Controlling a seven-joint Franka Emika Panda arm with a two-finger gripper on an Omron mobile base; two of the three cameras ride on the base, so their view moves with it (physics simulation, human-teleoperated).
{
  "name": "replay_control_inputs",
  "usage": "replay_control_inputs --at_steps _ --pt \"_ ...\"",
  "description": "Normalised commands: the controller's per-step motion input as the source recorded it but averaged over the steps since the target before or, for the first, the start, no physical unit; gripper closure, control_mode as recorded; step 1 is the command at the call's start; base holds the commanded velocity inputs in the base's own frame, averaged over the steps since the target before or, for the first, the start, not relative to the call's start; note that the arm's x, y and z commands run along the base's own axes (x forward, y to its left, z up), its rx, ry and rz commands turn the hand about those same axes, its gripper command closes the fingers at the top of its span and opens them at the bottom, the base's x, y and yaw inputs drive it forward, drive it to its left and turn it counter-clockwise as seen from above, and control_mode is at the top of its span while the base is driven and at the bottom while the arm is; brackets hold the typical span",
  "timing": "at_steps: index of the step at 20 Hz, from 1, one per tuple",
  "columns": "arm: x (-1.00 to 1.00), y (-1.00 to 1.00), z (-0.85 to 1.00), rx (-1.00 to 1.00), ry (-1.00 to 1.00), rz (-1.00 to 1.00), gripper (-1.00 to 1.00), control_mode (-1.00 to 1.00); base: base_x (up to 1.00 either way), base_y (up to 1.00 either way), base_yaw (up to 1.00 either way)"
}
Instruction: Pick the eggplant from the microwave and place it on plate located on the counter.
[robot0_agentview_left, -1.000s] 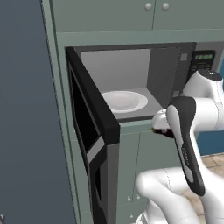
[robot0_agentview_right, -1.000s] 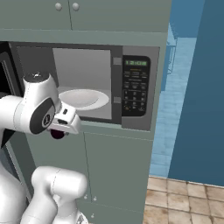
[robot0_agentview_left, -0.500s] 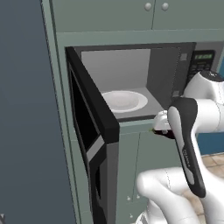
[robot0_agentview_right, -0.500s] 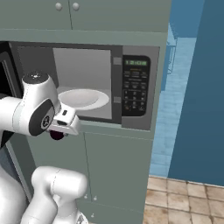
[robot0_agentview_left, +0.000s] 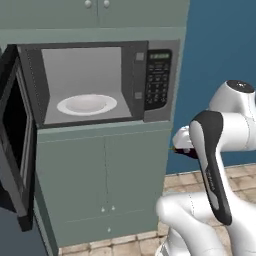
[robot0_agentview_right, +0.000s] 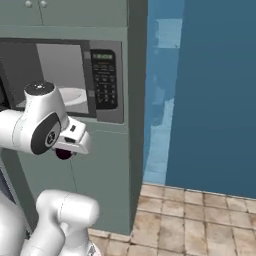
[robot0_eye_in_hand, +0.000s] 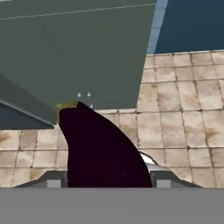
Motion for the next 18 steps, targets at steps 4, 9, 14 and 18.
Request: replay_control_inputs --at_steps 4,9,14,18 --pt "0.0 0.0 0.0 0.0 0.0 0.0 1.0 1.0 -0.92 -0.88 0.16" --pt "0.0 0.0 0.0 0.0 0.0 0.0 1.0 1.0 -0.99 -0.81 0.42" --pt "0.0 0.0 0.0 0.0 0.0 0.0 1.0 1.0 -0.76 -0.65 0.72" --pt "0.0 0.0 0.0 0.0 0.0 0.0 1.0 1.0 -0.61 -0.44 0.88"
